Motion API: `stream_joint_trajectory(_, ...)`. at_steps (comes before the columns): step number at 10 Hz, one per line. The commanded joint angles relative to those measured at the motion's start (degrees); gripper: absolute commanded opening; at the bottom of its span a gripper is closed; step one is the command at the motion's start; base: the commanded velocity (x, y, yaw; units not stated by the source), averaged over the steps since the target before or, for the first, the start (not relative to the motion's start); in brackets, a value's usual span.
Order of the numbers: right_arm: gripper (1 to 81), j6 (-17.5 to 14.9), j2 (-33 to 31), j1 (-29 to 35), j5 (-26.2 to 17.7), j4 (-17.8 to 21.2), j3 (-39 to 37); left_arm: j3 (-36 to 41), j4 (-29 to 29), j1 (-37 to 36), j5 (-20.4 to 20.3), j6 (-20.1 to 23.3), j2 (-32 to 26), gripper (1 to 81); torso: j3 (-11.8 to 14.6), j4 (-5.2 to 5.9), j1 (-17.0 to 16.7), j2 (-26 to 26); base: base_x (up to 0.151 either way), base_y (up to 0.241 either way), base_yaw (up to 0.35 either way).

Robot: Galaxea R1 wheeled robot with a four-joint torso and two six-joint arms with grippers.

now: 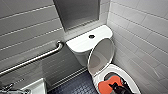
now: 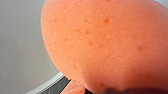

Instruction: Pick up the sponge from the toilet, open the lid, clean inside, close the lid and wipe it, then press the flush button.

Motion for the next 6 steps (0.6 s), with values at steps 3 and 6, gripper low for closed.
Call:
stream_joint_trajectory(3, 1.0, 1.8, 7.1, 11.4, -26.1, 2.4, -18.2, -0.8, 0.4, 2.8, 2.1, 0.4, -0.6, 81.1, 0.0, 0.00, 0.0, 0.0, 0.000, 0.000, 0.000)
stream_joint_trajectory(6, 1.0, 3.0, 7.3, 13.5, -29.9, 2.4, -19.8, -0.8, 0.5, 2.8, 2.2, 0.4, -0.4, 81.1, 0.0, 0.00, 0.0, 0.0, 0.000, 0.000, 0.000)
